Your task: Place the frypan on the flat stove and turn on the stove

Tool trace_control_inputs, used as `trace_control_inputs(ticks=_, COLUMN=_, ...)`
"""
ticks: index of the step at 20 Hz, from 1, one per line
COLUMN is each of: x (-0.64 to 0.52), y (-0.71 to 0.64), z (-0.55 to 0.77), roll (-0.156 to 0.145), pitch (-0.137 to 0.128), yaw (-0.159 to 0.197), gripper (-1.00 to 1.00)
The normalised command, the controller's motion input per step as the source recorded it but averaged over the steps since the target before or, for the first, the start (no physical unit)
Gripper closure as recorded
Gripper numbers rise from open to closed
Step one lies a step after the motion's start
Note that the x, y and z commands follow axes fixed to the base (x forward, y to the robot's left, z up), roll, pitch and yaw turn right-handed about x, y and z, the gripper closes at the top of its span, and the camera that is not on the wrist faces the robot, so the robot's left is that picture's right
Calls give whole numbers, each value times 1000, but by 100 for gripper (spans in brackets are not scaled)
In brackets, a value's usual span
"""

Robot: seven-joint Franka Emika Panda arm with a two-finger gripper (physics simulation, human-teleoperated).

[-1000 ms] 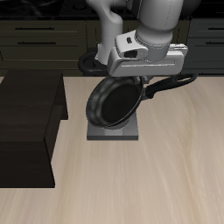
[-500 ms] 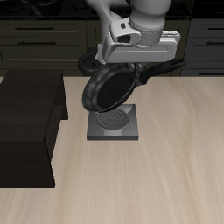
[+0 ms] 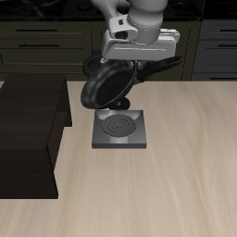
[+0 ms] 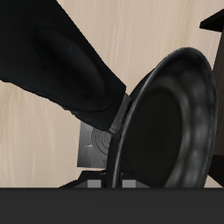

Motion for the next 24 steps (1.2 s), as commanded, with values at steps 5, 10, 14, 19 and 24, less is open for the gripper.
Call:
trace_control_inputs(ticks=5, x=-123, y=-70, z=-60, roll=-2, pitch=1, yaw=4, gripper=100)
trace_control_inputs(ticks=10, x=-21, y=-205, z=-78, roll=-36, pitch=5, yaw=-2, gripper=100)
trace_control_inputs(ticks=14, x=-3, y=-196, z=-98, roll=-24, pitch=7, yaw=-2, gripper=100)
trace_control_inputs(ticks=19, x=-40, y=-106, z=-112, roll=-5, pitch=19, yaw=-16, gripper=100)
trace_control_inputs(ticks=24, x=16, y=-60, z=-68, roll=3, pitch=1, yaw=12, gripper=100)
